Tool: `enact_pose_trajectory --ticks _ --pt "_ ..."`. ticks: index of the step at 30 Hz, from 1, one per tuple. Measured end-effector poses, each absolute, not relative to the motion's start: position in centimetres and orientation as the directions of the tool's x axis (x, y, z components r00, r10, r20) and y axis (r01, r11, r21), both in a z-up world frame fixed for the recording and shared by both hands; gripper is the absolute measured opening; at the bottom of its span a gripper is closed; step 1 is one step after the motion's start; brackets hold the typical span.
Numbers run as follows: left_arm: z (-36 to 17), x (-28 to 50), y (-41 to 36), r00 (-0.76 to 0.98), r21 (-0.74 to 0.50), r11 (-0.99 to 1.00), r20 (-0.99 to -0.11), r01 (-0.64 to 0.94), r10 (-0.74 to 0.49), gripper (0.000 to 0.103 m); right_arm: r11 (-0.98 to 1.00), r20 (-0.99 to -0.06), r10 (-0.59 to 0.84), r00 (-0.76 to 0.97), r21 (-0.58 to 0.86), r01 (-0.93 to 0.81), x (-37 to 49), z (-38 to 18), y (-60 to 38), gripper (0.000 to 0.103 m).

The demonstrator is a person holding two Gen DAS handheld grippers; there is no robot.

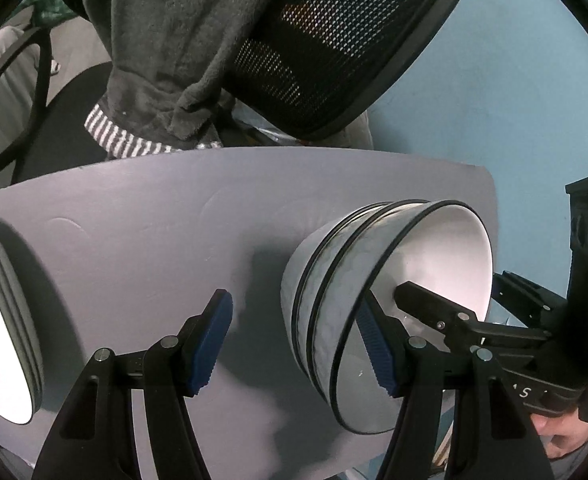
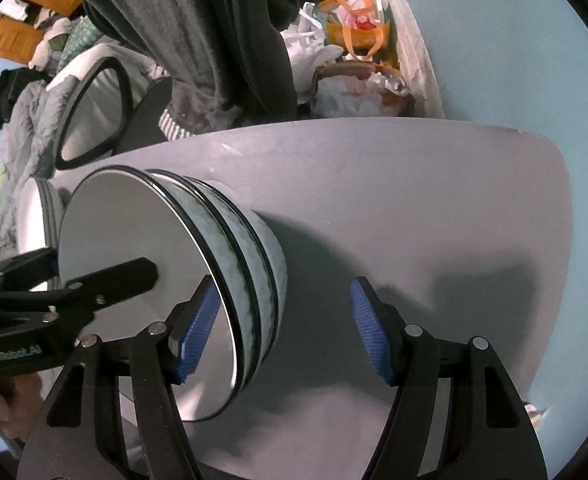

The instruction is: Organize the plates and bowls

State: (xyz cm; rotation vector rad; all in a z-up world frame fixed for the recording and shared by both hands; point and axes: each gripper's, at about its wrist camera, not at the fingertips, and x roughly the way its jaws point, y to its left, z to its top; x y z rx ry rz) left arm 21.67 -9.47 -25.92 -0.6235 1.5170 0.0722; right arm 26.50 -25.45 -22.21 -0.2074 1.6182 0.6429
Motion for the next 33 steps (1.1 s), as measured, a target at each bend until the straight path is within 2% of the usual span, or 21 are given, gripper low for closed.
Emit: enact_pose_trajectory --ticks 2,4,8,10,15,23,27,33 --pt "-26.3 21.8 -9.5 0.079 -0.350 0.838 -0.933 -0.419 -0.350 0.062 0.825 -0.956 0.238 -0.172 0.293 -0.483 26.6 -22.4 -25.4 0.068" --pt "-26.5 21.9 -9.7 0.076 -0.355 0.835 -0.931 -0.419 -0.358 0.054 0.825 -0.954 0.238 -0.181 0.297 -0.480 26.7 -22.4 -25.3 0.068" --pt "-26.6 21.9 -9.8 0.082 -0.389 0.816 -0.916 -0.427 -0.393 0.046 0.824 -0.947 0.246 -0.206 0.317 -0.469 26.8 -22.5 -25.2 0.061" --pt "-26.6 21.9 -9.8 0.084 -0.400 0.810 -0.910 -0.428 -0.405 0.040 0.824 -0.942 0.254 -0.221 0.330 -0.461 26.8 -22.6 -25.2 0.054" --pt "-26.3 21.8 -10.1 0.093 -0.395 0.823 -0.915 -0.409 -0.393 0.038 0.819 -0.912 0.307 -0.271 0.398 -0.414 26.8 -22.7 -25.3 0.034" --pt "-25.6 21.4 -10.2 0.091 -0.365 0.848 -0.929 -0.385 -0.359 0.031 0.813 -0.927 0.275 -0.254 0.365 -0.453 26.2 -22.3 -24.5 0.031" --pt "-25.3 20.8 -9.8 0.083 -0.331 0.864 -0.942 -0.380 -0.324 0.028 0.816 -0.921 0.282 -0.268 0.377 -0.438 25.9 -22.4 -24.6 0.024" --pt "-25.2 18.2 -8.6 0.058 -0.280 0.876 -0.958 -0.393 -0.280 0.024 0.806 -0.922 0.278 -0.270 0.377 -0.456 23.9 -22.3 -22.9 0.023"
